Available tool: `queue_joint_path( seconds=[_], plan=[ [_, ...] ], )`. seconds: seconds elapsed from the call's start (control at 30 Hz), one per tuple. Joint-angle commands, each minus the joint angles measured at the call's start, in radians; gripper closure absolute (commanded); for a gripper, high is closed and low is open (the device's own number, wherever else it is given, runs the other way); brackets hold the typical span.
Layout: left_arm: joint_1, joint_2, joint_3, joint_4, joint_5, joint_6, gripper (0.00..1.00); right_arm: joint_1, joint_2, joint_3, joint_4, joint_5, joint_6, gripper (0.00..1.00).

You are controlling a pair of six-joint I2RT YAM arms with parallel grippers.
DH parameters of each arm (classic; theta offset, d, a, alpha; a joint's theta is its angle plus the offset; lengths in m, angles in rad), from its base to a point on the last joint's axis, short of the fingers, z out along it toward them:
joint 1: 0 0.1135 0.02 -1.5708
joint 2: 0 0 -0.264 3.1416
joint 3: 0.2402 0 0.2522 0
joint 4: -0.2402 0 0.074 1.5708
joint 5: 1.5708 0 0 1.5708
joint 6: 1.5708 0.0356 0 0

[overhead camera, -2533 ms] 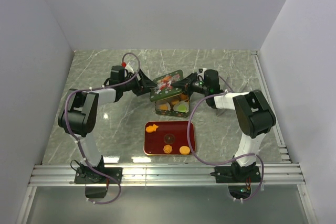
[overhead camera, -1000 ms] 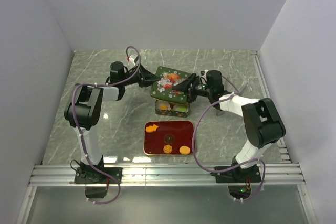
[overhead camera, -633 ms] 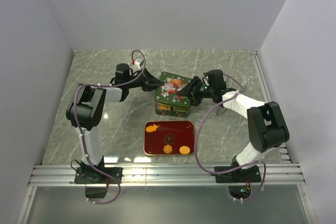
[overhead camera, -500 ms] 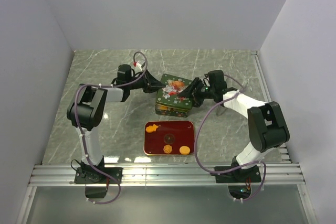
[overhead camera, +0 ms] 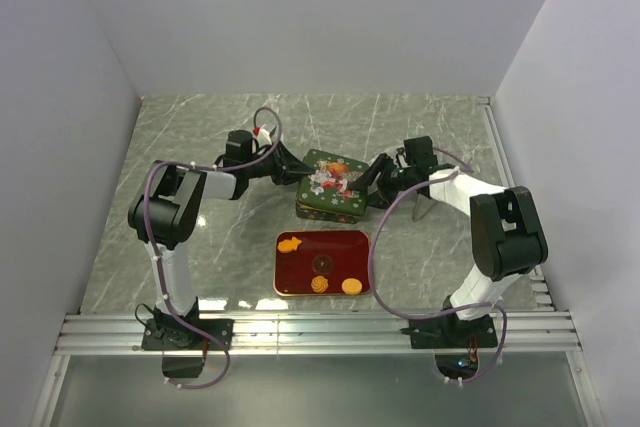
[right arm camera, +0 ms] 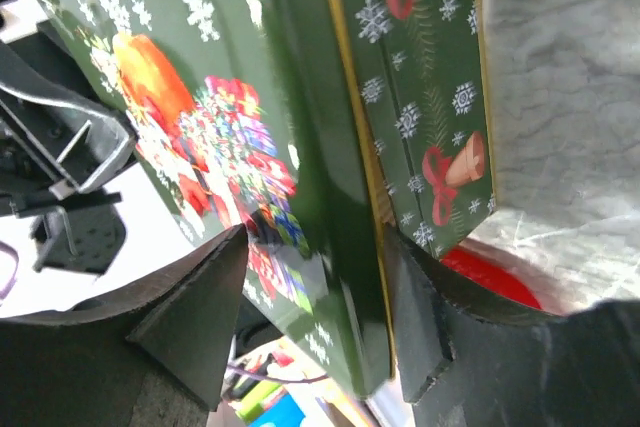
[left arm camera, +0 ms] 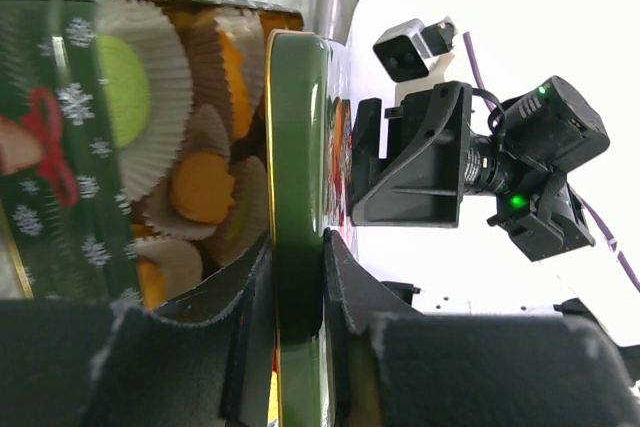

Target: Pack the cookies

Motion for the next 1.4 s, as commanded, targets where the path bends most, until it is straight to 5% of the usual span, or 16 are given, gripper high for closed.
queue_joint_path(
  seconds=[0.0,0.53,1.07,1.37],
  plan=[
    [0.007,-0.025,-0.021,-0.007,-0.045,0.095,0.92,-0.032,0.016,0.063,-0.023,-0.012,-0.031,0.37],
    [0.018,-0.014,0.001,-0.116,-0.070,0.183,0.85,-0.046,0.036,0.060,-0.021,-0.012,-0.029,0.37],
    [0.018,-0.003,0.079,-0.340,-0.171,0.292,0.48,-0.040,0.059,0.084,0.027,-0.012,0.019,0.41],
    [0.021,0.004,0.125,-0.440,-0.217,0.338,0.46,-0.037,0.079,0.109,0.041,-0.014,0.037,0.46]
  ],
)
